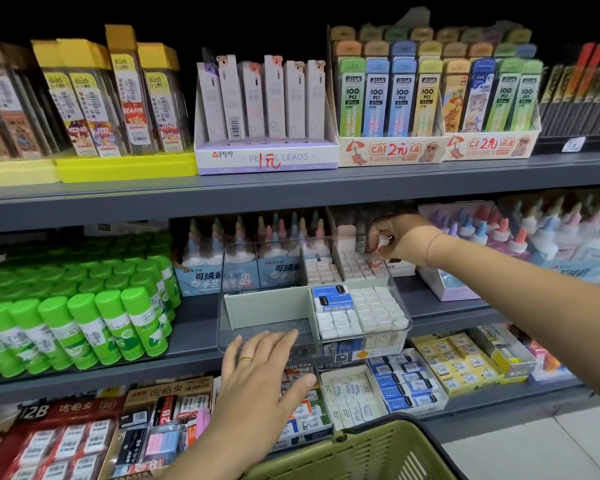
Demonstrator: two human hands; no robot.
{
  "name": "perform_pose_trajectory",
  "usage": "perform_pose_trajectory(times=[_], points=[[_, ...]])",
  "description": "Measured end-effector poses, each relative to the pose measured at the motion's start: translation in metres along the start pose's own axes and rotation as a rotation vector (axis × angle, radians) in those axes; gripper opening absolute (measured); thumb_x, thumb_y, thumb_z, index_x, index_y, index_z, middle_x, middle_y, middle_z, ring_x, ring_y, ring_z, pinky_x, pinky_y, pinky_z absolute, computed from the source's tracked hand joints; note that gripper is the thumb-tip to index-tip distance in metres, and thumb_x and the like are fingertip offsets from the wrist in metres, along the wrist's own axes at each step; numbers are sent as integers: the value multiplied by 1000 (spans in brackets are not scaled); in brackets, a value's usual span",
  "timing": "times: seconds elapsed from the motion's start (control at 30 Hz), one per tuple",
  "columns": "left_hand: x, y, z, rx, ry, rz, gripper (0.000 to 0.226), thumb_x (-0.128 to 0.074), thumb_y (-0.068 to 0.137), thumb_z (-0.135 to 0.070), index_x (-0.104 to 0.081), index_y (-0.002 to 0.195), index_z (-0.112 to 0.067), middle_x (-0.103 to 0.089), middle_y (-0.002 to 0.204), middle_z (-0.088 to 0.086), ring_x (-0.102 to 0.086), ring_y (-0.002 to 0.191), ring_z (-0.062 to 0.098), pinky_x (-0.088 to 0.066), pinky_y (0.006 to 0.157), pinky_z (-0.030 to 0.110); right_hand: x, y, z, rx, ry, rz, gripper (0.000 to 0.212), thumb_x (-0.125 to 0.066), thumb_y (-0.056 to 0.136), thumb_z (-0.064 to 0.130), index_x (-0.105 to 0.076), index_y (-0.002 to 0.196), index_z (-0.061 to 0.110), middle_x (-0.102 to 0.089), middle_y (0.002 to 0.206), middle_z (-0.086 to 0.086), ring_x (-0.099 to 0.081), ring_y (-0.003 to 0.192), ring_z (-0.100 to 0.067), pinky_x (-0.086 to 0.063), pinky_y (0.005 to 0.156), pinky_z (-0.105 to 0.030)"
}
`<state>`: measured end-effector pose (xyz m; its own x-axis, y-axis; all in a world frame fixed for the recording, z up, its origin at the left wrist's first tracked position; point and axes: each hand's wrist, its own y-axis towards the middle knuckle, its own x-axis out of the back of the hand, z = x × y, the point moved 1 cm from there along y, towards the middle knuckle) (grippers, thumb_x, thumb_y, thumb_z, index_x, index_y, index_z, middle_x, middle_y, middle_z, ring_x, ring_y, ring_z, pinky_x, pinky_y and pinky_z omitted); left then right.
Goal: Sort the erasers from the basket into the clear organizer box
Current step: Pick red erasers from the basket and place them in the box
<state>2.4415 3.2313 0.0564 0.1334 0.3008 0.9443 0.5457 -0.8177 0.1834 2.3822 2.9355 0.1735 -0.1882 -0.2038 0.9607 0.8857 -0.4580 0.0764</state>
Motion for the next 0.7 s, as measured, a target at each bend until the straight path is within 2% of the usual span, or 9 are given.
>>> perform_pose_trajectory(times=[0.07,0.13,0.23,0.3,0.4,0.47,0.53,0.63,0.7], points=[[1,1,0,1,-3,1,83,9,71,-76,1,148,-46,-9,150,-28,4,140,-4,30,102,21,0,-2,1,26,-20,-27,13,-75,78,17,-64,81,23,-63,81,7,-54,78,-16,-44,68,-17],[1,0,0,3,9,-3,82,8,72,-75,2,148,-46,-8,150,-28,5,139,-4,29,103,22,0,-6,3,74,-47,-71,16,-74,77,16,-62,77,26,-54,69,14,-47,66,-9,-34,53,-6],[1,-1,-1,4,13,-2,84,9,70,-76,2,148,-46,-8,151,-28,4,140,-4,28,103,23,-8,-16,1,150,-135,-138,9,-68,79,14,-67,84,22,-55,71,9,-43,64,-10,-28,55,-17],[1,-1,-1,-1,15,-3,81,7,73,-75,1,148,-45,-9,150,-28,4,140,-4,31,100,20,-17,-26,-4,175,-164,-177,9,-66,81,14,-69,86,21,-64,77,6,-46,66,-10,-25,59,-18],[0,-1,1,3,25,-11,68,-6,86,-71,1,149,-45,-9,150,-28,4,140,-3,34,96,18,-26,-40,-8,186,-85,-239,7,-69,81,13,-69,83,20,-71,88,7,-60,78,-14,-37,69,-20],[0,-1,1,8,19,-13,66,-9,88,-70,1,149,-45,-9,150,-28,4,140,-4,33,98,20,-29,-47,-10,189,-64,-265,7,-71,81,13,-68,83,19,-71,89,6,-61,79,-15,-39,69,-21],[0,-1,0,5,20,-6,68,-6,86,-71,1,149,-45,-9,150,-28,4,140,-4,32,99,20,-31,-51,-13,185,-61,-285,8,-71,81,12,-69,84,19,-69,88,5,-57,75,-11,-36,68,-19],[0,-2,-2,-3,34,-3,79,6,75,-75,1,149,-45,-10,150,-28,3,140,-3,30,100,21,-33,-56,-15,169,-43,-284,9,-71,81,12,-69,84,20,-64,85,7,-49,72,-4,-29,63,-5],[0,-2,-2,0,32,0,74,0,81,-73,1,149,-45,-10,150,-27,3,140,-3,31,99,20,-33,-58,-13,172,-50,-260,9,-70,82,12,-69,85,20,-65,91,6,-55,76,-6,-30,66,-4]])
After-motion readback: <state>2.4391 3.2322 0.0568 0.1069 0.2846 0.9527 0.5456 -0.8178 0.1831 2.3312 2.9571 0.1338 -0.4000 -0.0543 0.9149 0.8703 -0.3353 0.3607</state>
